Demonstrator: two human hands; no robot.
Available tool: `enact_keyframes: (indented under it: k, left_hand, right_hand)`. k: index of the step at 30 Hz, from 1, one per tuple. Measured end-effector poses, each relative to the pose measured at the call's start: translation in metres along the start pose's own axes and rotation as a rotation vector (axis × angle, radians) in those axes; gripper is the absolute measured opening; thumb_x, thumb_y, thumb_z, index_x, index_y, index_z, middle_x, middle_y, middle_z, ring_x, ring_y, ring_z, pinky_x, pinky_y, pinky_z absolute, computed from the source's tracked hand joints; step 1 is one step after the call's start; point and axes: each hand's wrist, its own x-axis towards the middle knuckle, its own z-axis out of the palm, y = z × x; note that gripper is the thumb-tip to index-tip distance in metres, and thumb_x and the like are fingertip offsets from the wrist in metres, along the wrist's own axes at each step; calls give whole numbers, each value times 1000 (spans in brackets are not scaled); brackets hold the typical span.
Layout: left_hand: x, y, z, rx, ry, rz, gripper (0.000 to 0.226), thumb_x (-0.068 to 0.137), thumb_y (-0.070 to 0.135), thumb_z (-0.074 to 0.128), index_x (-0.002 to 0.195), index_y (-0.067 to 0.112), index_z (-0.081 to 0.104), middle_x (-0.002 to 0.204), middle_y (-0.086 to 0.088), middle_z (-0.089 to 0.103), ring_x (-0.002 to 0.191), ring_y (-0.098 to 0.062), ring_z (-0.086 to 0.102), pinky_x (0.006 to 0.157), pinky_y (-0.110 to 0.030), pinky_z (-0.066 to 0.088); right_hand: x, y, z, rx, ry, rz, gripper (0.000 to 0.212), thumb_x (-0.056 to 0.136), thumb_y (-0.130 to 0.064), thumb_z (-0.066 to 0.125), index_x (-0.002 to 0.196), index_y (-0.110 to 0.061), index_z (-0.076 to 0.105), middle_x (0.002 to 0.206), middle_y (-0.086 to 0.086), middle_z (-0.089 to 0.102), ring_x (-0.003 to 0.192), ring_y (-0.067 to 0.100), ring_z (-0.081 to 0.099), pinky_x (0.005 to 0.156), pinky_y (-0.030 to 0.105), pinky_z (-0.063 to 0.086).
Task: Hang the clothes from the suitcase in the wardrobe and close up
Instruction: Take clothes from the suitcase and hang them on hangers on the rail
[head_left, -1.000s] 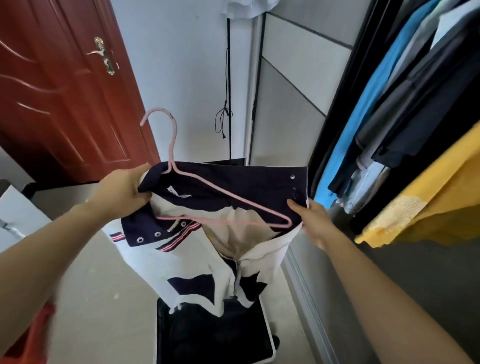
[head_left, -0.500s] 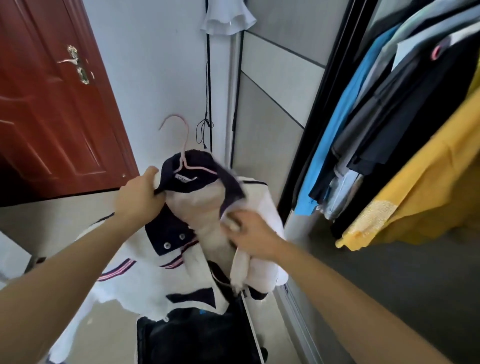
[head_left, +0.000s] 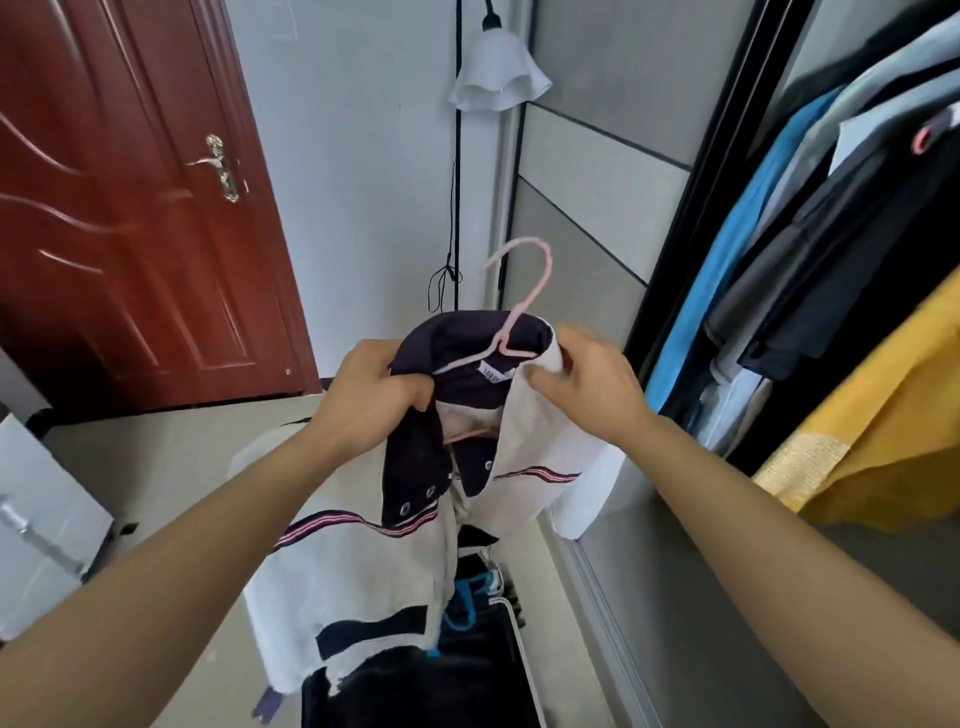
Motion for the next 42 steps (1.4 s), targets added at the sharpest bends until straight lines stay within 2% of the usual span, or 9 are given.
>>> enact_keyframes:
  k: [6,9,12,16,21,28,32,38,42]
  left_hand:
    - [-3,32,-29,228,126,271,4,66,25,57,69,22,57,64,11,56,64,-11,49,60,-30,37]
    - [2,30,-52,567,246,358,46,72,58,56,114,38,59,97,15,64,90,-10,57,76,-33,46]
    - [11,13,-39,501,172,205,66,68,79,56,112,31,63,93,10,71,86,-14,65,74,-33,51]
    - [23,-13,2,276,87,224,35,78,53,69,98,24,68,92,11,71,85,-7,64,80,-34,52]
    - [39,-12,49,186,-113,286,18,82,28,74,95,35,65,89,27,68,88,11,59,71,-8,43]
    - [41,0,130,134,-330,295,36,83,39,72,113,33,54,107,15,65,98,-2,61,80,-20,44]
    - [22,37,180,32,-518,329,34,89,34,65,122,37,53,112,20,63,100,11,57,80,-4,38]
    - [-6,127,246,-222,-775,207,44,91,26,60,130,41,48,118,18,63,110,-3,58,99,-29,45]
    - [-20,204,273,-301,-1021,153,35,91,36,58,125,39,51,101,21,64,84,2,62,72,-15,50]
  right_hand:
    - [32,-38,-30,296,-94,-44,12,85,-16,67,76,-22,62,62,-15,53,55,1,43,57,23,38]
    - [32,-49,-50,371,105,-80,30,84,-12,68,63,-30,55,52,-17,48,51,0,39,49,16,34]
    - [21,-53,-53,366,-49,-17,14,83,-9,68,75,-21,67,64,-15,59,59,0,48,58,20,40]
    - [-6,-45,-67,352,-457,110,21,85,-6,69,104,-16,72,100,-3,75,93,7,68,82,19,52]
    - [-43,-37,-92,396,-557,260,22,86,-8,70,108,-9,70,105,6,74,100,20,70,90,33,55]
    - [-102,-36,-133,489,-238,413,21,81,-1,67,101,4,69,104,23,70,97,22,68,96,38,50]
    - [-135,-36,-164,521,-67,513,25,80,2,65,102,12,64,106,32,64,102,36,66,96,42,50]
    - [-162,-56,-237,586,299,640,26,79,7,63,59,-9,70,62,10,65,57,18,65,56,23,49]
    - [-162,-49,-315,604,639,788,12,83,-1,64,72,-3,67,67,11,60,62,19,59,59,25,48]
